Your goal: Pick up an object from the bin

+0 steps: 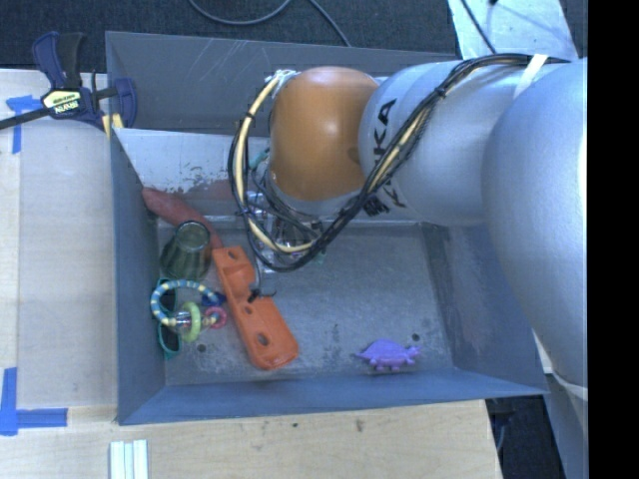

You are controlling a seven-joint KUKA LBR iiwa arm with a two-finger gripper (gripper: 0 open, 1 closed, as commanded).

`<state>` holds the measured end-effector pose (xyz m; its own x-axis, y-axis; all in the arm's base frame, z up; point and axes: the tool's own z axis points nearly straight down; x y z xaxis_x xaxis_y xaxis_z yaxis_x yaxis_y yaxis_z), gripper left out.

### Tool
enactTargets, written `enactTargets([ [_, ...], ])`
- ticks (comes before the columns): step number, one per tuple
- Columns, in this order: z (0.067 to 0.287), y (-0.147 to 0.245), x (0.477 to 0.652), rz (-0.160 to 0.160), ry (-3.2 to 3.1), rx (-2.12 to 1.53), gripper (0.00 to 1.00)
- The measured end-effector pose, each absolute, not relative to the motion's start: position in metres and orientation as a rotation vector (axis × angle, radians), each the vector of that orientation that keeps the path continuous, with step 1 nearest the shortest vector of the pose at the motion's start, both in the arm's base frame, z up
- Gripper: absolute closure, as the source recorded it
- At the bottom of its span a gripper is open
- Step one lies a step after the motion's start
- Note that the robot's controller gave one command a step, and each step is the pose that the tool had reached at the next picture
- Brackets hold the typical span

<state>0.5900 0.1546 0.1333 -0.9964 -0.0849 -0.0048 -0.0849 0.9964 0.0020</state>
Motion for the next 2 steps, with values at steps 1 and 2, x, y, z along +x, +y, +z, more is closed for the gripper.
enactTargets([
  [1, 0.0967, 0.1741, 0.5974, 0.002, 3.128, -0.238, 1.0],
  [2, 0.0967, 0.1741, 0.5974, 0.003, 3.128, -0.238, 1.0],
])
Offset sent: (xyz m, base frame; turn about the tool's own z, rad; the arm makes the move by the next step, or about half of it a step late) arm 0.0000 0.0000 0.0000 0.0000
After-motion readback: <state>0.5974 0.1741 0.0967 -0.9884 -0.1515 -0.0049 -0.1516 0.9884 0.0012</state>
